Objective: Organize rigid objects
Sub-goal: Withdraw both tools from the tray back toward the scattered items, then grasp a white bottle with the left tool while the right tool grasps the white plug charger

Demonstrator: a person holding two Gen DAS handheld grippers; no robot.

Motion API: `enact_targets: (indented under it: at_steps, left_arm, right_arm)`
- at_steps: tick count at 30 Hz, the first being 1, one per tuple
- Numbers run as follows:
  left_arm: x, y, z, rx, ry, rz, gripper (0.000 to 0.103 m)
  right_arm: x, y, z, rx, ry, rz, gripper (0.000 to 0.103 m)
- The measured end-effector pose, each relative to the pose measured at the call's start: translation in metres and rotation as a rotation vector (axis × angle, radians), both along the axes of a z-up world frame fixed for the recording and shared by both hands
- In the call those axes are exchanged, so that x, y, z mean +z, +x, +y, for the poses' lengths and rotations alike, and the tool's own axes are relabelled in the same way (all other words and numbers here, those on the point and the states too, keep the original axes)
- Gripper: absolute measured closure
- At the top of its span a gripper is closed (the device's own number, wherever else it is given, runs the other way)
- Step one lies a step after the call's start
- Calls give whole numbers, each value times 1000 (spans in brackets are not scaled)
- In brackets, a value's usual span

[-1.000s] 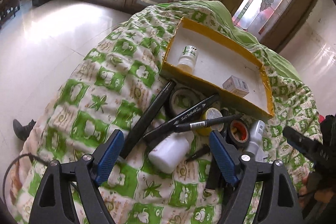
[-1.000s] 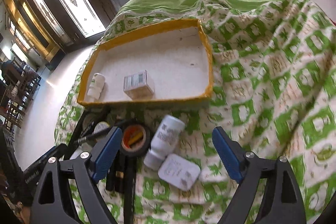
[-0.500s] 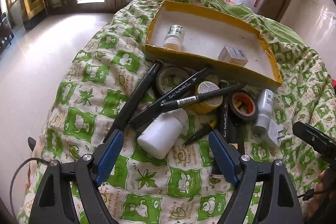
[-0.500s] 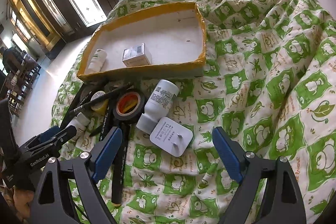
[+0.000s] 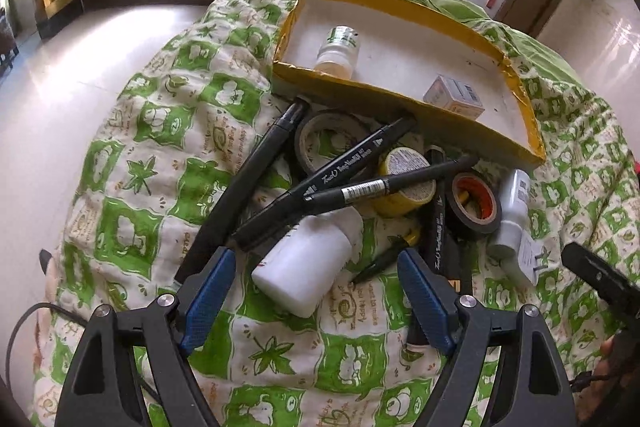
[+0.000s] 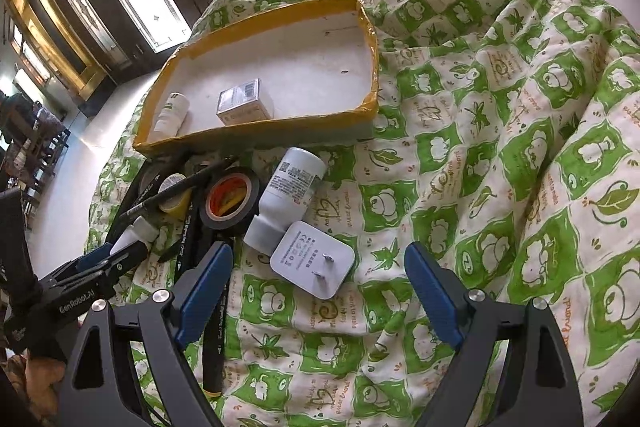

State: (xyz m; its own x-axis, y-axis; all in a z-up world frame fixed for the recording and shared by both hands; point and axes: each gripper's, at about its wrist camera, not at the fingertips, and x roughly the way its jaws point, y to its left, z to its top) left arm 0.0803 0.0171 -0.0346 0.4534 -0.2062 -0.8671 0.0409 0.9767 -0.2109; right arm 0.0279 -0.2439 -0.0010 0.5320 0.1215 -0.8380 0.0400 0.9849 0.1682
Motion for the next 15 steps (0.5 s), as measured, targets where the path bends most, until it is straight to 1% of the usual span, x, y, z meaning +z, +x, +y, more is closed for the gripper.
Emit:
enact_targets:
  at_steps: [3, 6, 8, 9, 10, 11, 12, 15]
  left_arm:
    - [-5, 5, 0, -3, -12, 15, 17]
    - [-10, 11, -5, -30, -16, 34, 17]
    - [-11, 11, -10, -59, -13, 36, 22]
    - [-12, 10, -15, -85, -4, 37, 30]
    - [-12, 10, -20, -107, -2, 40, 43]
    - [-12, 9, -23, -126, -4, 44, 50]
    - [-12, 7, -29, -156, 0, 51, 61]
    - [-11, 4, -37, -191, 7, 49, 63]
  right_arm:
    - [1, 0, 0, -3, 0, -2, 16]
    - [0, 0, -1, -10, 3, -2, 16]
    - [-1, 0, -3, -16, 8, 3, 16]
    - [-1, 0, -4, -19, 15, 6, 16]
    - [-2, 1, -5, -23, 21, 9, 16]
    - [-2, 2, -7, -30, 29, 14, 16]
    - [-3, 3, -9, -36, 36, 18, 16]
    - [-4, 4, -12, -38, 49, 23, 16]
